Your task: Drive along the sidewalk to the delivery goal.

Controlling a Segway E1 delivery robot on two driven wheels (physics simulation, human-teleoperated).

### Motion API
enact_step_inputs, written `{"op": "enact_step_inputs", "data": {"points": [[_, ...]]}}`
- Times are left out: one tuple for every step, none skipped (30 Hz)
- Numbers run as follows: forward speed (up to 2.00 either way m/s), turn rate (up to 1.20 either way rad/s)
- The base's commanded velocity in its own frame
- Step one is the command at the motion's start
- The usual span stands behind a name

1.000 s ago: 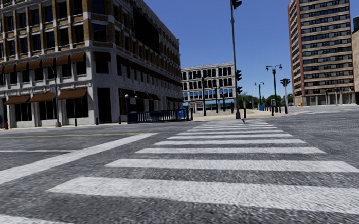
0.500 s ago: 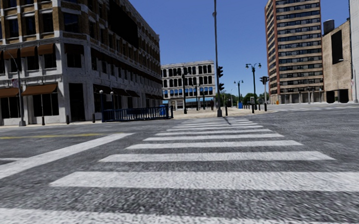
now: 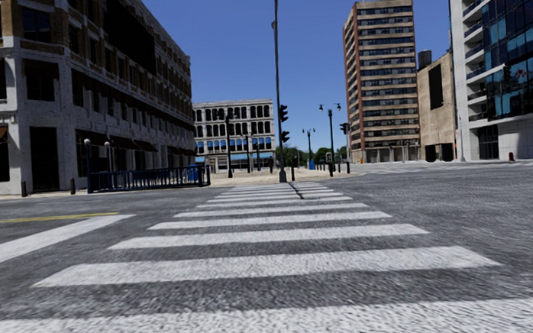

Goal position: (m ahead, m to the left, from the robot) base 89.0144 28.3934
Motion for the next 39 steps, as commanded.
{"op": "enact_step_inputs", "data": {"points": [[1.63, -0.11], [2.0, 0.0], [2.0, 0.0], [2.0, 0.0], [2.0, 0.0], [2.0, 0.0], [2.0, 0.0], [2.0, 0.0], [2.0, 0.0], [2.0, 0.0], [2.0, 0.0], [2.0, 0.0], [2.0, 0.0], [2.0, 0.0], [2.0, 0.0], [2.0, 0.0], [2.0, 0.0], [2.0, 0.0], [2.0, 0.0], [2.0, 0.0], [2.0, 0.0], [2.0, 0.0], [2.0, 0.0], [2.0, 0.0], [2.0, 0.0], [2.0, 0.0], [2.0, 0.0], [2.0, 0.0], [2.0, 0.0], [2.0, 0.0], [2.0, 0.0], [2.0, 0.0], [2.0, 0.0], [2.0, 0.0], [2.0, 0.0], [2.0, 0.0], [2.0, 0.0], [2.0, 0.0], [2.0, 0.0]]}}
